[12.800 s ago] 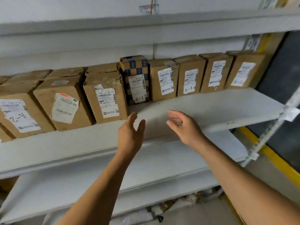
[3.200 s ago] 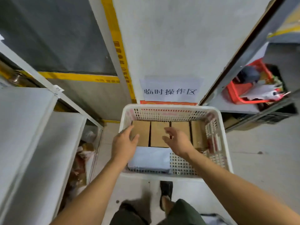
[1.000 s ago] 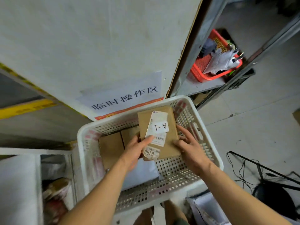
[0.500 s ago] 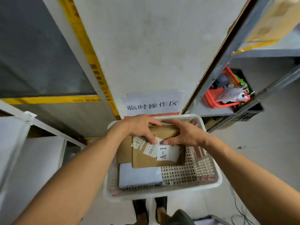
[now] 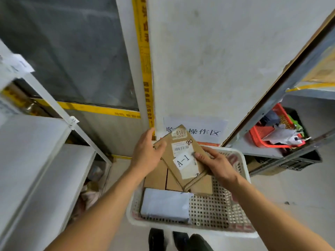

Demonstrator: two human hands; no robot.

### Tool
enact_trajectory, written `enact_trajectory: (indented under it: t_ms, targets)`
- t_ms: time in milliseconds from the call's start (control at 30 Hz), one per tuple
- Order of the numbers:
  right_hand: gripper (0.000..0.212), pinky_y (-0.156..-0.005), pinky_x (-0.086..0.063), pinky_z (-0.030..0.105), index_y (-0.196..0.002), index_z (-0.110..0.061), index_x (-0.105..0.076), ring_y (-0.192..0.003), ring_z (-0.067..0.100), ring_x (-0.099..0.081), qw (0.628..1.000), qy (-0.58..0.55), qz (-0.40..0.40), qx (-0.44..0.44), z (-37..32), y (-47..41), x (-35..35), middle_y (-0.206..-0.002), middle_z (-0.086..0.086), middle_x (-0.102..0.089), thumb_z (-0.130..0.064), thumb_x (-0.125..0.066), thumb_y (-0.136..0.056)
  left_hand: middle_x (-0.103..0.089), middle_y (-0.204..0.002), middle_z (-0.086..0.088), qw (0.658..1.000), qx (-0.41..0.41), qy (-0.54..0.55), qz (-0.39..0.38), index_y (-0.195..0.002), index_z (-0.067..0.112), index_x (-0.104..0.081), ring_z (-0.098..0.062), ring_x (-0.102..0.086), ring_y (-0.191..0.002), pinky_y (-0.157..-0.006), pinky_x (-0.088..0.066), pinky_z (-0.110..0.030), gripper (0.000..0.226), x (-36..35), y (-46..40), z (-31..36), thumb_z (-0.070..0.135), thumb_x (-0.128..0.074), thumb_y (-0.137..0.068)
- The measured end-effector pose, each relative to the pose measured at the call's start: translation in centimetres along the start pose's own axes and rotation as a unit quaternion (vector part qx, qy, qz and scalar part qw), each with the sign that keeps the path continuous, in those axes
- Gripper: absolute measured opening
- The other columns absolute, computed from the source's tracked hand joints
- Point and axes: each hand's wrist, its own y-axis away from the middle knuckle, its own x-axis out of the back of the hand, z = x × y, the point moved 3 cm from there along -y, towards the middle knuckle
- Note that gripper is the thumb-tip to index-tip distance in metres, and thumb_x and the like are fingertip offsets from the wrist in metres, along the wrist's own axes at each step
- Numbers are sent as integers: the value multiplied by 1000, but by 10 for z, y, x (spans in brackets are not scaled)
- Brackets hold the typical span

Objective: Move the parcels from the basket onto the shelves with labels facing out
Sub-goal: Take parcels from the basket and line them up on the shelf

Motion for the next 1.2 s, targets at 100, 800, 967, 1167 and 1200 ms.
enact_trajectory:
  t_ms: [100,800,967,1167,1200]
  targets:
    - [56,-97,-59,62,-139,-28,-64,-109,34,-75,999,-53,0,6,4,-10,-24,-119,11,-78,-37,-84,-88,-64,-129,26,981,121,142,-58,-129,56,-47,-7,-65,-117,-104,-54,-44,40,-20,37,-27,64,-63,-93]
    - [47,-111,-49,29,-149,-36,-56,-129,4,-61,907,221,-300,195,-100,25,-218,-140,-16,-66,-36,-67,-103,-61,-142,26,917,102,214,320,-145,64,-41,5,-62,-123,-107,-51,-34,64,128,189,-46,17,-56,-105]
    - [55,-74,-46,-2,-147,-48,-51,-99,-27,-59,894,203,-335,219,-117,55,-296,-120,-32,-66,-22,-70,-102,-65,-134,29,888,87,203,403,-143,60,-47,-2,-67,-119,-99,-56,-34,58,184,236,-65,15,-54,-106]
    - [54,-77,-43,4,-144,-59,-46,-115,-8,-57,880,181,-353,262,-137,94,-398,-121,-40,-56,-27,-65,-105,-65,-136,27,870,59,172,459,-153,52,-40,-3,-65,-122,-97,-55,-29,60,255,281,-103,14,-50,-107]
    - [54,-75,-44,3,-139,-63,-45,-114,-12,-57,876,180,-362,265,-140,100,-416,-117,-44,-53,-26,-64,-105,-65,-134,29,863,61,168,473,-152,52,-41,1,-65,-121,-94,-54,-23,61,269,289,-111,12,-50,-107]
